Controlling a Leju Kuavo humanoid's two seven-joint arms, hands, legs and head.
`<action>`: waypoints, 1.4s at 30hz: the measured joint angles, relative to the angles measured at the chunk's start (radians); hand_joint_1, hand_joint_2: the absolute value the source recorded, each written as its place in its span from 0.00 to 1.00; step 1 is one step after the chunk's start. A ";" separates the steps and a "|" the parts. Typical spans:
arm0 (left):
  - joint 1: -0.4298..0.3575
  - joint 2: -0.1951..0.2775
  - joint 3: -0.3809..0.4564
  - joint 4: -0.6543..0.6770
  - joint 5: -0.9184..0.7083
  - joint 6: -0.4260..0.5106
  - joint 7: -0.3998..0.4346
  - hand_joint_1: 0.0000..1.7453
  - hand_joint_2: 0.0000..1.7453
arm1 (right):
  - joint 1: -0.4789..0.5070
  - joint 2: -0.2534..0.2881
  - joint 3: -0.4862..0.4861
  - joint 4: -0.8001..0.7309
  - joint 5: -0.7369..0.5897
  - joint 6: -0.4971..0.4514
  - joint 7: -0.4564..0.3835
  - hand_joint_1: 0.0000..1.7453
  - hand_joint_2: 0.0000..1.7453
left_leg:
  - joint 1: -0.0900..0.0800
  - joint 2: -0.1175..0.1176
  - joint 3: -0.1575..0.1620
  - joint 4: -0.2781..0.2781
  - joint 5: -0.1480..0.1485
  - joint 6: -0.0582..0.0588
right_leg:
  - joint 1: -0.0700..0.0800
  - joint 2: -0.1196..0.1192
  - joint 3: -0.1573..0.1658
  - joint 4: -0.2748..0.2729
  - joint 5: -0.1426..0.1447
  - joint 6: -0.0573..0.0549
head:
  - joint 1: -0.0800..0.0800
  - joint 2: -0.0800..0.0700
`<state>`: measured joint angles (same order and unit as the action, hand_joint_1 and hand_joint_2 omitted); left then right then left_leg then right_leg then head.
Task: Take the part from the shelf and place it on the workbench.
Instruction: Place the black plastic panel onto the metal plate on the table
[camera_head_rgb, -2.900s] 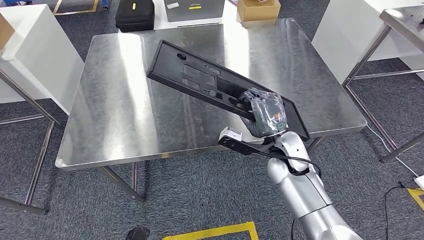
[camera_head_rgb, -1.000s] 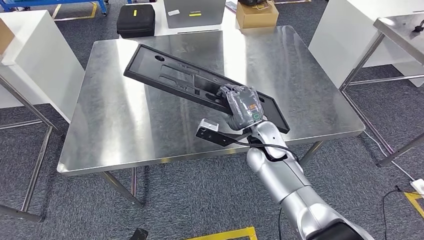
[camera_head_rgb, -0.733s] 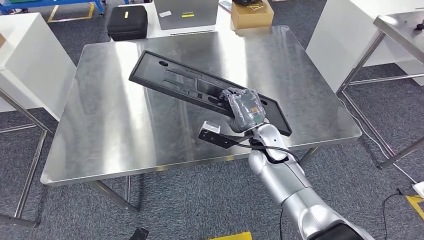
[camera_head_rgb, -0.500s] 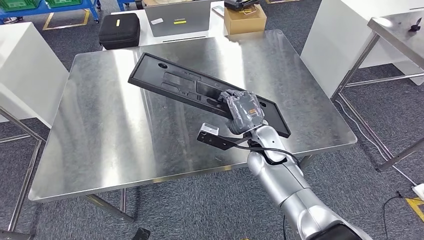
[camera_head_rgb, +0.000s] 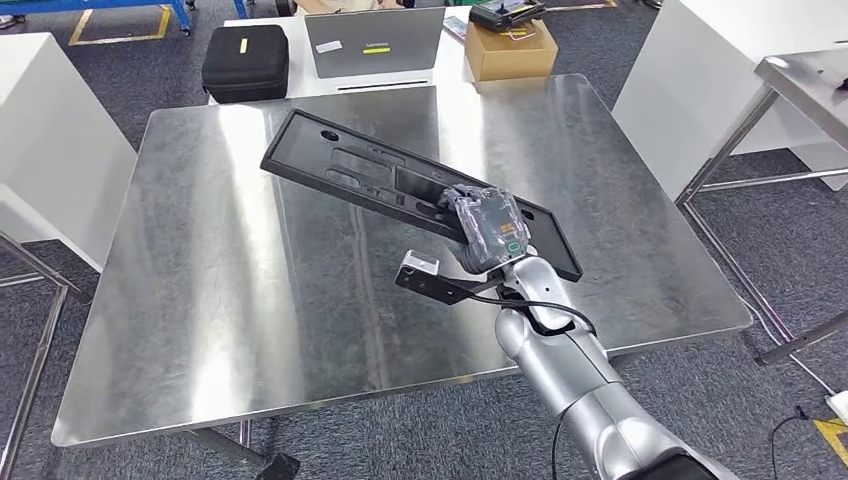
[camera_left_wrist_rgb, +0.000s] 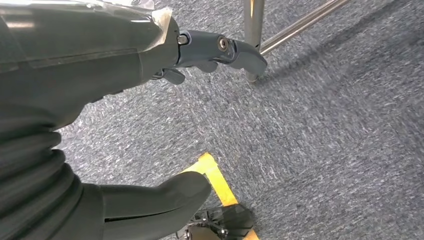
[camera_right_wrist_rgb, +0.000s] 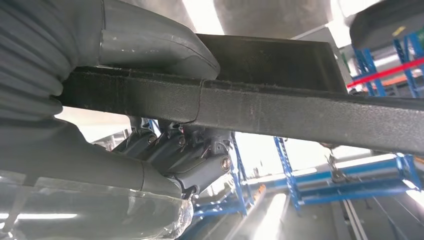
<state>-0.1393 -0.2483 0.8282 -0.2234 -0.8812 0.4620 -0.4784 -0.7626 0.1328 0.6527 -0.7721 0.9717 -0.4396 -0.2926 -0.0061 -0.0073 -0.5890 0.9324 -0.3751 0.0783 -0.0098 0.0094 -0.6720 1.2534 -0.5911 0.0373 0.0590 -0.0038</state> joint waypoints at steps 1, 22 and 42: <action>0.001 0.000 0.000 0.000 0.000 0.000 0.000 0.00 1.00 | 0.002 -0.001 0.000 0.000 0.000 0.000 0.001 0.86 1.00 | -0.006 -0.003 0.006 0.000 -0.005 0.002 | 0.004 0.000 -0.010 -0.015 0.024 0.003 | 0.002 0.000; 0.001 0.002 -0.009 0.001 -0.013 0.029 -0.027 0.00 1.00 | -0.010 0.005 -0.012 -0.001 0.010 0.011 0.026 0.86 1.00 | 0.045 -0.001 -0.026 0.048 -0.021 -0.098 | -0.011 0.007 0.145 -0.314 0.145 0.002 | -0.001 0.000; 0.002 0.003 -0.026 0.001 -0.011 0.079 -0.077 0.00 1.00 | -0.125 0.005 -0.107 0.209 -0.005 -0.009 0.000 0.86 1.00 | 0.026 -0.015 -0.035 0.039 -0.022 -0.060 | -0.011 0.004 0.150 -0.344 0.156 0.021 | 0.006 0.000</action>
<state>-0.1375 -0.2458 0.8019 -0.2220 -0.8919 0.5406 -0.5558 -0.8880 0.1374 0.5456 -0.5628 0.9667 -0.4482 -0.2924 0.0197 -0.0219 -0.6239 0.9715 -0.3968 0.0187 -0.0205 0.0131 -0.5223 0.9097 -0.4352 0.0580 0.0654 -0.0038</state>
